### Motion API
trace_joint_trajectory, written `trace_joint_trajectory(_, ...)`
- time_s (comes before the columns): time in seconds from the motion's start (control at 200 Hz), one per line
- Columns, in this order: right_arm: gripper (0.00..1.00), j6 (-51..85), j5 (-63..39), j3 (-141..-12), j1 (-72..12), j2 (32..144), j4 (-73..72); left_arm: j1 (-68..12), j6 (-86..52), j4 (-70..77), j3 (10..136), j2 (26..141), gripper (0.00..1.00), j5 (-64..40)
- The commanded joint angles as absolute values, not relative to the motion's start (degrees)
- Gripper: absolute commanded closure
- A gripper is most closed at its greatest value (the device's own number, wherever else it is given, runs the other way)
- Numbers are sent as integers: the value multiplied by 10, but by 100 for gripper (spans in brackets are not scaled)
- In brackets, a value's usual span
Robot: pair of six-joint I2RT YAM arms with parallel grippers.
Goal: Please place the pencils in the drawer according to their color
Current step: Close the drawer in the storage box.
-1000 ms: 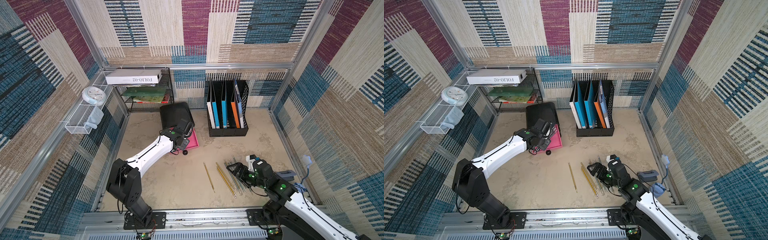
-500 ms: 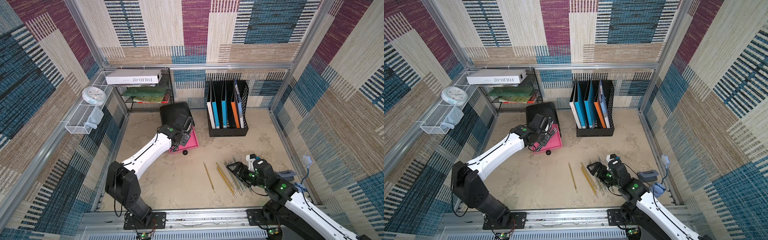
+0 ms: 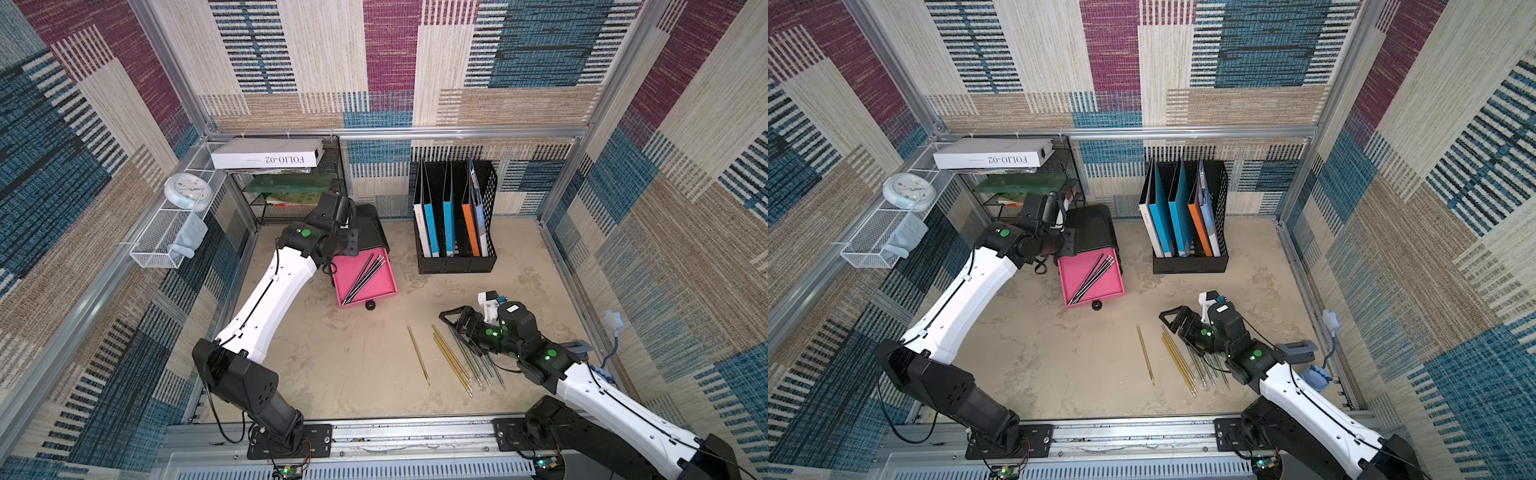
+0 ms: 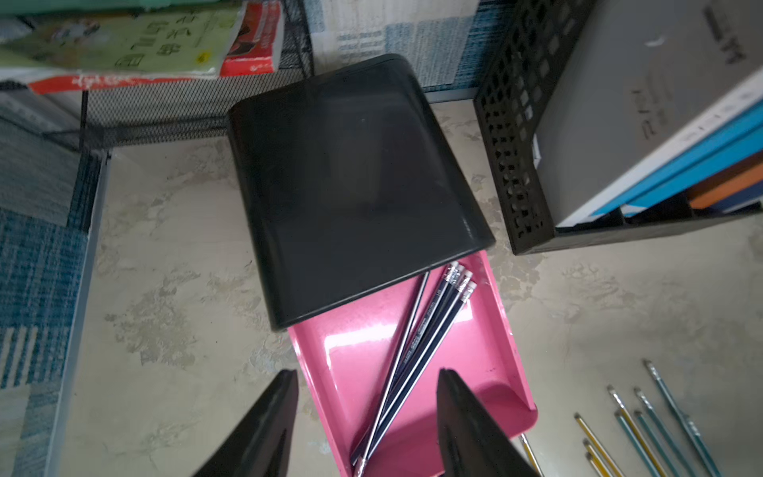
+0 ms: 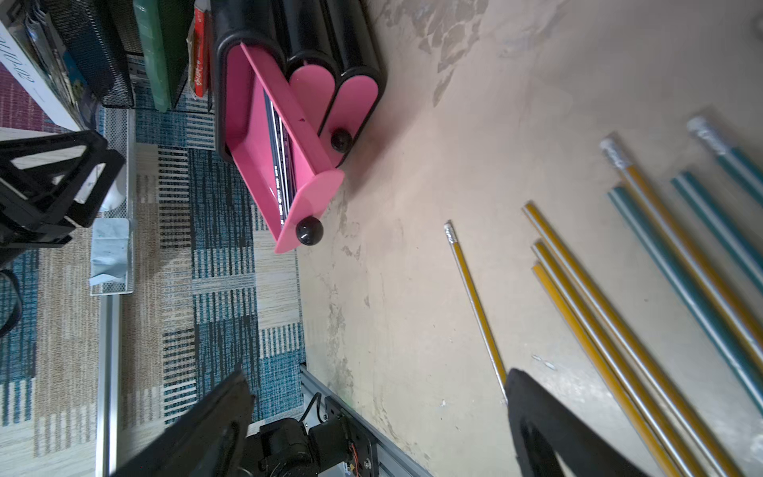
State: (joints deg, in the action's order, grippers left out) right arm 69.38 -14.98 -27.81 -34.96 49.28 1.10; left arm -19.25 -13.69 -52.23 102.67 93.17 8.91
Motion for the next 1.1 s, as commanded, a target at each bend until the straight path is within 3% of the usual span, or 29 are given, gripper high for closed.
trace_joint_trajectory(0.0,1,710,-186,-288,-350,533,-107,-140,-202,-574,1044,953,41,22)
trace_joint_trajectory(0.416,1,701,-220,-400,-374,752,-226,-42,-219,-585,1114,1063,41,-44)
trace_joint_trajectory(1.092,1,734,-200,-495,-422,932,-304,-35,-229,-585,1190,1166,43,-99)
